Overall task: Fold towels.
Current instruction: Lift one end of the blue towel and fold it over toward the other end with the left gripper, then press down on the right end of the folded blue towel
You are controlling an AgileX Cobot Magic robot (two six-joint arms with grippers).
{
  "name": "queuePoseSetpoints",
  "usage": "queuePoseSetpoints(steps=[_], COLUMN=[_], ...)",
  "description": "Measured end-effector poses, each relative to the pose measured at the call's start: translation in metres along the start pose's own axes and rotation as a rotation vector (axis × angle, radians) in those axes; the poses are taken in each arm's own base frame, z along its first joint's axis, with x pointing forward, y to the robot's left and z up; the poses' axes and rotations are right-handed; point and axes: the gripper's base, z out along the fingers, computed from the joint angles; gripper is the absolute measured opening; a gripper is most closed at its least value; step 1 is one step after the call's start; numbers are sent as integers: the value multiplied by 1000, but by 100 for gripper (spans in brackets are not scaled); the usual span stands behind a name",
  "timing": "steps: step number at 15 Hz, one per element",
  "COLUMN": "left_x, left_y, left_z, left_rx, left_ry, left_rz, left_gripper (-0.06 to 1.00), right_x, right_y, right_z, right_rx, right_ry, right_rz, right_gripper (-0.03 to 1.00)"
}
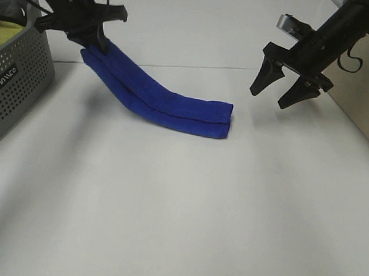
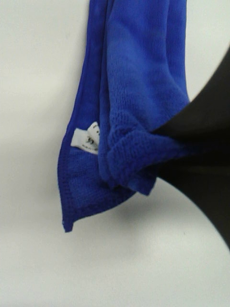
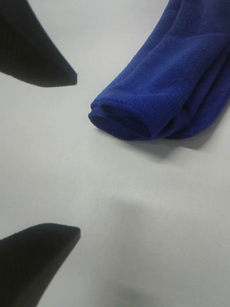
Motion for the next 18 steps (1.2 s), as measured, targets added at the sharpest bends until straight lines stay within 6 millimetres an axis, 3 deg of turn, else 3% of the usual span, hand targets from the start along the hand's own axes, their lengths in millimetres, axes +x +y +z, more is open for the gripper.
queuePoseSetpoints(steps=[2, 4, 9, 12, 14, 15, 16, 18], left_x=[-2, 3, 31, 49, 54, 55, 55, 53], left_y=[-19, -34, -100, -122, -122, -125, -125, -130], left_z=[-9, -5, 49, 81, 95, 97, 97, 96], left_rx=[133, 175, 244, 260, 263, 297, 297, 354], left_ry=[-1, 21, 35, 59, 73, 77, 77, 66], left_rz=[-39, -39, 17, -5, -34, -67, -67, -109], left_gripper=[8, 8, 8, 10, 28, 57, 57, 72], right_x=[0, 0, 0, 0, 0, 0, 0, 0], right_y=[1, 1, 1, 1, 1, 1, 1, 2], right_z=[0, 0, 0, 0, 0, 0, 0, 0], right_rx=[-10, -10, -14, -14, -15, -16, -16, -19], right_ry=[-3, -3, -4, -4, -4, -4, -4, -5], right_rz=[4, 4, 5, 5, 6, 7, 7, 9], right_gripper=[76, 76, 76, 76, 76, 76, 76, 76])
